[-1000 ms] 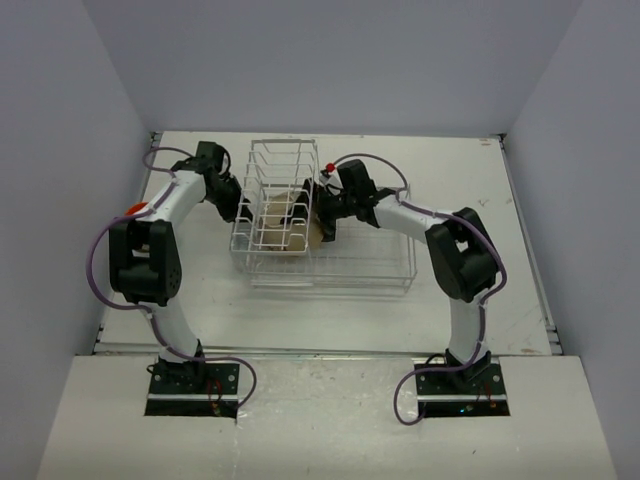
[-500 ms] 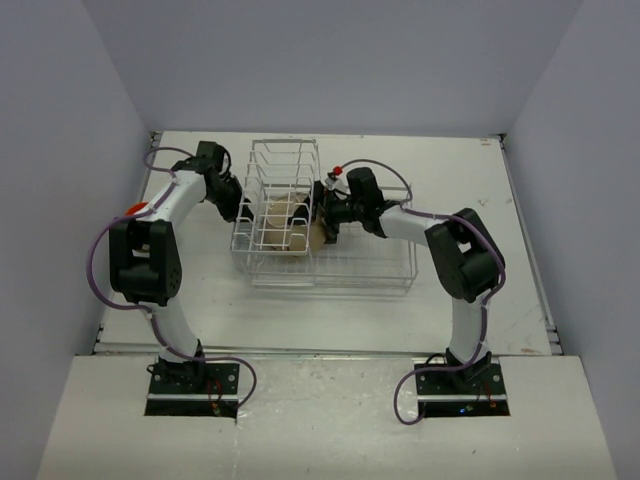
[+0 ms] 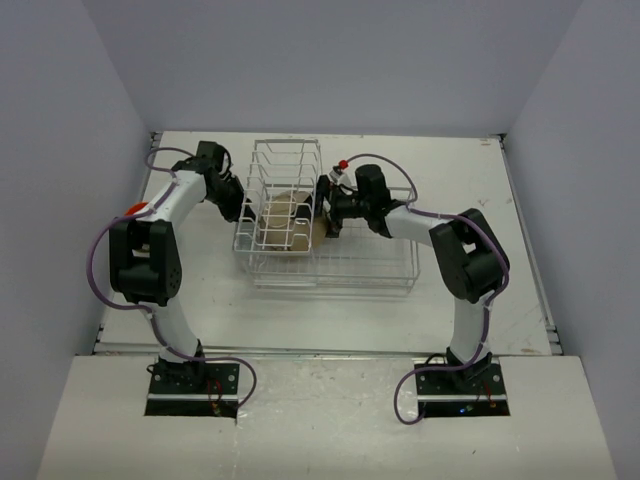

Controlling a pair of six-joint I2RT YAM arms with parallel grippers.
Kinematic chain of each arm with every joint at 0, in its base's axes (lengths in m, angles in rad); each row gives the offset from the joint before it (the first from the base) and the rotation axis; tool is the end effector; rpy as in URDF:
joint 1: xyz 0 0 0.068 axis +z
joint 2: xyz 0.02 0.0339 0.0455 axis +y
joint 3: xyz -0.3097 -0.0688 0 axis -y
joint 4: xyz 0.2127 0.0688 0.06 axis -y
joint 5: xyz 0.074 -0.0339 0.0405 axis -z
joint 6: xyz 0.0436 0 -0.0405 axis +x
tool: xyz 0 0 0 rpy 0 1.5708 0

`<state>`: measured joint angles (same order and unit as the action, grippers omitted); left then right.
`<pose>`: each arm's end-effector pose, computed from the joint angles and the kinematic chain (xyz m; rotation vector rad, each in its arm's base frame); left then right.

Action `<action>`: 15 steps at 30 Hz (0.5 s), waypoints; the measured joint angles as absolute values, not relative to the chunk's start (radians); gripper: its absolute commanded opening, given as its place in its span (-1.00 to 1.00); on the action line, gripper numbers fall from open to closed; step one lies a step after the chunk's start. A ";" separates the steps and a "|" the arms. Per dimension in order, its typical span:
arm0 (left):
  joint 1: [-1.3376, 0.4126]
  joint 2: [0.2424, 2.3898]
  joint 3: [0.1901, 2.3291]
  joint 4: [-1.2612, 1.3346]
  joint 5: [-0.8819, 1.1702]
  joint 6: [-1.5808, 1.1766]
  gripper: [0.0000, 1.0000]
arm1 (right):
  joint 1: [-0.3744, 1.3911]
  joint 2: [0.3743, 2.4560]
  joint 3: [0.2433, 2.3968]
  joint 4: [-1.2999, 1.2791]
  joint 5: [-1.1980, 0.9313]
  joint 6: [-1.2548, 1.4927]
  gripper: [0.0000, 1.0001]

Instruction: Unload the bowls from the dish rack

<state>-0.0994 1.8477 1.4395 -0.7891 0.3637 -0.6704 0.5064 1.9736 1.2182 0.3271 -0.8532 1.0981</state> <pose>0.3622 -0.0517 0.2752 -0.7083 2.7650 -0.6885 0.3608 0.2377 0.2536 0.0276 2.3695 1.7696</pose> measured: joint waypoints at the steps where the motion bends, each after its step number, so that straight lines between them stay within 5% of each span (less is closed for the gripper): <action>1: -0.099 1.848 1.439 -0.789 0.364 -0.671 -1.00 | 0.506 1.974 1.216 0.345 -0.857 1.113 0.98; 15: -0.099 1.848 1.437 -0.786 0.369 -0.670 -1.00 | 0.486 1.975 1.121 0.752 -0.861 1.393 0.81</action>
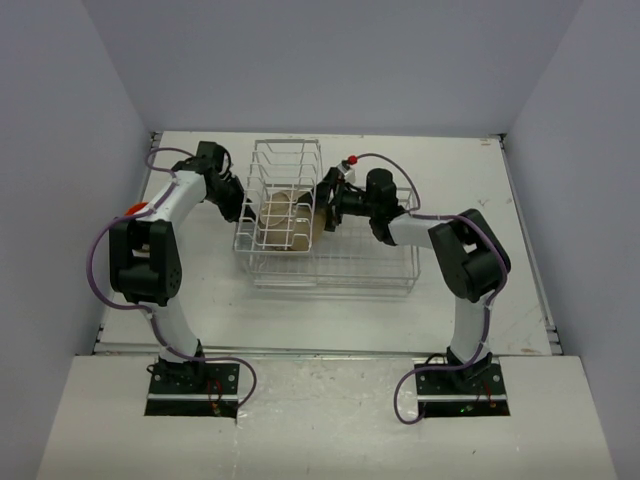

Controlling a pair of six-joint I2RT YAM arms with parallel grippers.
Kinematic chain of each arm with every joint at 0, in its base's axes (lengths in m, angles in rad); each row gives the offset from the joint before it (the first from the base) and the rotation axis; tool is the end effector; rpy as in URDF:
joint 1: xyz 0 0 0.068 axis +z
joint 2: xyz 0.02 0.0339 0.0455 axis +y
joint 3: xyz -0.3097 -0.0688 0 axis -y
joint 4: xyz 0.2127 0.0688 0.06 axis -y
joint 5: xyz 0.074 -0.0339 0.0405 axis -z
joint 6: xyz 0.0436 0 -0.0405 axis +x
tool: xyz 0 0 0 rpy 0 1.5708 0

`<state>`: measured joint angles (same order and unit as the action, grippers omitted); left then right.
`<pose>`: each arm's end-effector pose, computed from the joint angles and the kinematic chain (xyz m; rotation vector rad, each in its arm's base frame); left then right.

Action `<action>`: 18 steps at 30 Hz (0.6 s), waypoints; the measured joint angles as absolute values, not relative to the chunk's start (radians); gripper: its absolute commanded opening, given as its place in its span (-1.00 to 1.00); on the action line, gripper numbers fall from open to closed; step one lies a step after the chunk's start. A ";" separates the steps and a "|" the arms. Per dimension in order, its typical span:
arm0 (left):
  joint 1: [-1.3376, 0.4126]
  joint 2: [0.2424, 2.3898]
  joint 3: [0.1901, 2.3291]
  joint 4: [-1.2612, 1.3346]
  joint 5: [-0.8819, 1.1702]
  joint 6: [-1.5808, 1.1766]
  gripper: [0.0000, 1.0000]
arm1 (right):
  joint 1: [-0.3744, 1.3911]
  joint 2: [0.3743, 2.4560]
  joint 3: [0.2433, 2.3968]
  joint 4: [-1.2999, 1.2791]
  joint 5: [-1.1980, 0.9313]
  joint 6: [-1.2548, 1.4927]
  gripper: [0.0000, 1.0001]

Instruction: Unload the bowls from the dish rack

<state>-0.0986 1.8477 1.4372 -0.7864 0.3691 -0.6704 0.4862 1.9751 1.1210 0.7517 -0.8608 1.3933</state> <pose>0.3622 -0.0516 0.2748 -0.7078 2.7650 -0.6960 0.3635 0.2295 0.2668 0.1303 2.1434 1.9829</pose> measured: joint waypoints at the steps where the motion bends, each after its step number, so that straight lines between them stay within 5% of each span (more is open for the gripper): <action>1: -0.099 1.848 1.436 -0.785 0.371 -0.670 -1.00 | 0.485 1.975 1.112 0.768 -0.859 1.403 0.75; 4: -0.099 1.847 1.433 -0.781 0.375 -0.670 -1.00 | 0.484 1.975 1.082 0.802 -0.852 1.429 0.51; 12: -0.099 1.848 1.428 -0.773 0.383 -0.670 -1.00 | 0.483 1.975 0.977 0.872 -0.804 1.478 0.31; 18: -0.099 1.848 1.428 -0.772 0.393 -0.670 -1.00 | 0.484 1.975 0.957 0.967 -0.772 1.540 -0.03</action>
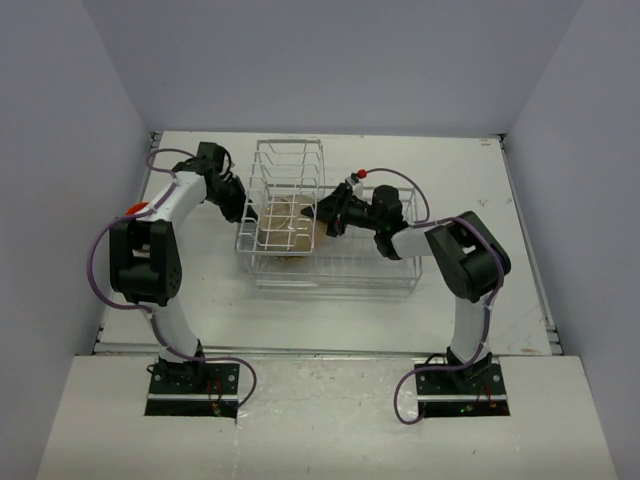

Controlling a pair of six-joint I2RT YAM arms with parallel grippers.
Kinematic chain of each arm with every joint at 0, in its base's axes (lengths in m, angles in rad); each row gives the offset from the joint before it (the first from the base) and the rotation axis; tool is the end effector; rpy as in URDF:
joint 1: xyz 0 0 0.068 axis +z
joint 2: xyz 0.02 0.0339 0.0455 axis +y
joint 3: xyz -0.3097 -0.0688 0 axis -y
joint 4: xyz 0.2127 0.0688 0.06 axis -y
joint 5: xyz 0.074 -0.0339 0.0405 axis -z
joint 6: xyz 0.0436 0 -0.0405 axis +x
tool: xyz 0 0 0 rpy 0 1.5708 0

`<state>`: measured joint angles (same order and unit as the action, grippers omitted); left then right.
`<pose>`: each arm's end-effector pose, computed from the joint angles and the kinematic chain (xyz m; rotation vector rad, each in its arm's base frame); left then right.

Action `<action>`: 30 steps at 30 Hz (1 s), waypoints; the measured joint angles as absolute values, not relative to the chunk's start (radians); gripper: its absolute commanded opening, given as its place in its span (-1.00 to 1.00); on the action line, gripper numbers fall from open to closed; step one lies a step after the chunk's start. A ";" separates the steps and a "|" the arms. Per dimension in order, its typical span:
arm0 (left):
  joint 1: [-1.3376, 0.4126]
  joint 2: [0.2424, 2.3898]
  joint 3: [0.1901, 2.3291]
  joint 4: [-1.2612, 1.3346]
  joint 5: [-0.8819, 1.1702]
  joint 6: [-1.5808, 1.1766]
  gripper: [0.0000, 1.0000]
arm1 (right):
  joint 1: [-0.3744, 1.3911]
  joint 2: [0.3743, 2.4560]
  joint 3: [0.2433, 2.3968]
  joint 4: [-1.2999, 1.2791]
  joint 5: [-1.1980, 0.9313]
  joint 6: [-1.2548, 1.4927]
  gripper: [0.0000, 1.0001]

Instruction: Unload the bowls from the dish rack

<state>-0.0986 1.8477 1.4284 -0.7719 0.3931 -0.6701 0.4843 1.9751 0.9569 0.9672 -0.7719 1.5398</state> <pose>0.3623 -0.0526 0.2735 -0.6982 2.7630 -0.7308 0.3484 0.2176 0.2433 0.3361 2.0927 2.0191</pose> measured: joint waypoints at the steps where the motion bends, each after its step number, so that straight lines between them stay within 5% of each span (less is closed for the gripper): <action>1: -0.099 1.847 1.428 -0.772 0.394 -0.670 -1.00 | 0.485 1.975 0.957 0.980 -0.771 1.551 -0.13; 15: -0.099 1.847 1.428 -0.772 0.405 -0.670 -1.00 | 0.483 2.038 0.961 1.202 -0.778 1.720 -0.41; 30: -0.094 1.848 1.428 -0.771 0.421 -0.672 -1.00 | 0.485 2.057 0.981 1.263 -0.794 1.767 -1.00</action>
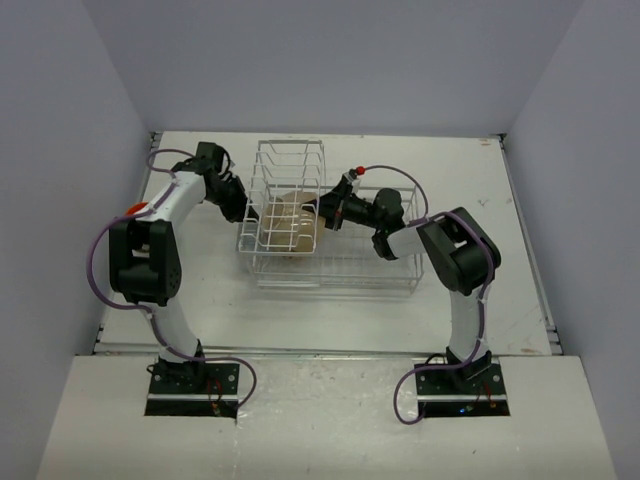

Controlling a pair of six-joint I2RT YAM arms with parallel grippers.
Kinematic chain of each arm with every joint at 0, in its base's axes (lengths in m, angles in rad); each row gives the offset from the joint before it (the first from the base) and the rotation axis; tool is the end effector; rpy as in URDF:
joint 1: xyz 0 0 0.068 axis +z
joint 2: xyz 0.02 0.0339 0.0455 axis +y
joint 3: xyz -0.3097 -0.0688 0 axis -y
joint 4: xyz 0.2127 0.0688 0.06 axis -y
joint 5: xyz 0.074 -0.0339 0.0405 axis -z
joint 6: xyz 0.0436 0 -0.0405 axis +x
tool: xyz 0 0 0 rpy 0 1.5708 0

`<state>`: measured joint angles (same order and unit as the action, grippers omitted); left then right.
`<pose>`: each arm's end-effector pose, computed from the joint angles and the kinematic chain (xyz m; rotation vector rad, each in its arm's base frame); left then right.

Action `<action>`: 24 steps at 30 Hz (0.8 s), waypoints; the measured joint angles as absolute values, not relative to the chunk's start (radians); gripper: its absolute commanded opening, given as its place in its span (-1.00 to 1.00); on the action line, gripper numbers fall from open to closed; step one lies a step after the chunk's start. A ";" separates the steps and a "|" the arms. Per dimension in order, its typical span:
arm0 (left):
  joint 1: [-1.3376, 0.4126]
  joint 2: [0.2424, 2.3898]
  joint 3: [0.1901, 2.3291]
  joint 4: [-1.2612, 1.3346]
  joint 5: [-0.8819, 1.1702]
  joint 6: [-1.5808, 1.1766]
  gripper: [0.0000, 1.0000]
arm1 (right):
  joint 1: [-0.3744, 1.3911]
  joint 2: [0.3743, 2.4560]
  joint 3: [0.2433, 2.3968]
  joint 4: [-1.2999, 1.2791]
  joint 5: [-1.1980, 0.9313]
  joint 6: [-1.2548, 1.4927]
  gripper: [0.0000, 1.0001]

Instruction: Unload the bowls from the dish rack

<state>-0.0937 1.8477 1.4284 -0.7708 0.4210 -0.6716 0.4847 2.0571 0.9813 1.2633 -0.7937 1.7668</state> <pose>0.3624 -0.0520 0.2740 -0.6989 2.7622 -0.7691 0.3583 0.2238 0.2481 0.3379 1.9388 2.2308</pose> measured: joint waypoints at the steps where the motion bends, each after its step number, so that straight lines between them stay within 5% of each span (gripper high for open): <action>1: -0.093 1.848 1.428 -0.770 0.421 -0.671 -1.00 | 0.485 2.057 0.983 1.261 -0.795 1.765 -1.00; 24: -0.083 1.848 1.428 -0.769 0.443 -0.672 -1.00 | 0.493 2.156 1.130 1.307 -0.889 1.943 -1.00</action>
